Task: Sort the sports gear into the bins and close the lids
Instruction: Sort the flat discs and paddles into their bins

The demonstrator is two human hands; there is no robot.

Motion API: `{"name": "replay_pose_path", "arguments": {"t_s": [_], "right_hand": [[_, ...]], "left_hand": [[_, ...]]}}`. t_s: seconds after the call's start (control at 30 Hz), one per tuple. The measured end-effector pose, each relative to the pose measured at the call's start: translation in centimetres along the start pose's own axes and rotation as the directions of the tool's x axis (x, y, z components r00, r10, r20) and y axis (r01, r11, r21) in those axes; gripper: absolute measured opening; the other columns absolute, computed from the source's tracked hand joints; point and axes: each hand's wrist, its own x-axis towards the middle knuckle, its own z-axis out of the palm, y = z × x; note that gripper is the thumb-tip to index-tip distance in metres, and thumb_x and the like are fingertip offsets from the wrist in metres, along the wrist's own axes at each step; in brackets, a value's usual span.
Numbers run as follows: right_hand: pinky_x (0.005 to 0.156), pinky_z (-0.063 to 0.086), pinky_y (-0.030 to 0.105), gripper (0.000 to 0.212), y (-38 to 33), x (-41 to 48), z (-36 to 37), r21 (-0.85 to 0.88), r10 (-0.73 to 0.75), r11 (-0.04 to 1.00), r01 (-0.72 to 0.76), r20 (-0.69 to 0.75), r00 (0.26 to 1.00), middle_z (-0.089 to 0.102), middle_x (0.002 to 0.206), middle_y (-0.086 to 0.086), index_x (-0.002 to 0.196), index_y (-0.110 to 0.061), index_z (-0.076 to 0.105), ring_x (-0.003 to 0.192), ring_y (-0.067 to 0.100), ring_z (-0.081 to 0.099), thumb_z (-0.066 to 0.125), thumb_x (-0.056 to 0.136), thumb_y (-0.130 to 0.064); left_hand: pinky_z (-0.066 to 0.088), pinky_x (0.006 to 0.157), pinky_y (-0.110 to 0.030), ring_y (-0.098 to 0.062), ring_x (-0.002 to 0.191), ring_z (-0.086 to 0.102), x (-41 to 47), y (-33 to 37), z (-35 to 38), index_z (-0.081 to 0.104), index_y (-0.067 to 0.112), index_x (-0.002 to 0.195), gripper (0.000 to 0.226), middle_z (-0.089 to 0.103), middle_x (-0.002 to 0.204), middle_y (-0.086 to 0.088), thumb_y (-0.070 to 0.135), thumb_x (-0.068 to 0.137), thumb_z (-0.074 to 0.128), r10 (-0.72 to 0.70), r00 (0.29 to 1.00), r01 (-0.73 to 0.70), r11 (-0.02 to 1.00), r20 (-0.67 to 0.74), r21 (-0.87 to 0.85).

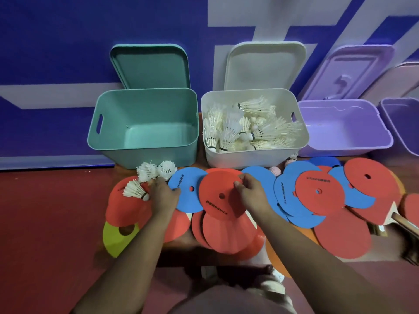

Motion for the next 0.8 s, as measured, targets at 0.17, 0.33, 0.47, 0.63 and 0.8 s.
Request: {"name": "replay_pose_path", "arguments": {"t_s": [0.17,0.33,0.47,0.63,0.8], "right_hand": [[0.064,0.039,0.027,0.010,-0.7,-0.1,-1.1,0.088,-0.006,0.996,0.002,0.048,0.999,0.053,0.070,0.001,0.084,-0.010,0.057,0.065,0.014,0.047,0.056,0.094,-0.010],[0.062,0.038,0.030,0.012,-2.1,-0.3,-1.7,0.409,0.035,0.905,-0.117,0.202,0.979,0.055,0.078,0.013,0.080,-0.015,0.063,0.068,0.020,0.048,0.059,0.091,-0.011],[0.061,0.038,0.031,0.021,-2.2,0.1,-0.8,0.371,0.080,0.922,-0.109,0.094,0.992,0.056,0.068,0.005,0.071,-0.019,0.061,0.063,0.019,0.047,0.060,0.091,-0.013],[0.071,0.050,0.036,0.012,-1.5,-0.8,-0.7,0.280,0.145,0.949,-0.144,0.017,0.989,0.066,0.092,0.008,0.096,-0.016,0.057,0.080,0.020,0.062,0.065,0.088,-0.013],[0.090,0.051,0.039,0.041,0.1,-1.9,-3.9,0.016,0.095,0.995,-0.096,0.054,0.994,0.061,0.112,0.002,0.123,-0.016,0.049,0.102,0.020,0.061,0.067,0.086,-0.012]], "left_hand": [[0.041,0.070,-0.031,-0.028,0.086,0.060,0.8,0.3,-0.3,0.065,0.006,0.090,0.007,0.065,0.087,-0.011,0.005,0.086,0.059,0.028,0.994,-0.001,0.971,0.108,-0.238],[0.043,0.080,-0.038,-0.024,0.086,0.058,-0.7,1.8,-2.0,0.058,0.022,0.089,0.021,0.064,0.093,-0.008,0.002,0.091,0.052,0.047,0.953,0.183,0.697,0.300,-0.693],[0.048,0.081,-0.037,-0.024,0.088,0.063,-2.2,3.5,-2.9,0.060,0.010,0.104,0.016,0.068,0.099,-0.012,0.005,0.095,0.048,0.146,0.884,0.330,0.480,0.445,-0.813],[0.053,0.082,-0.035,-0.023,0.095,0.066,-3.8,5.9,-1.6,0.060,0.009,0.115,0.028,0.070,0.106,-0.010,0.024,0.102,0.040,0.141,0.854,0.413,0.399,0.500,-0.819],[0.047,0.097,-0.048,-0.026,0.100,0.062,-6.4,8.7,1.3,0.052,0.016,0.119,0.031,0.063,0.115,-0.015,0.001,0.092,0.057,0.215,0.787,0.391,0.549,0.578,-0.738]]}}
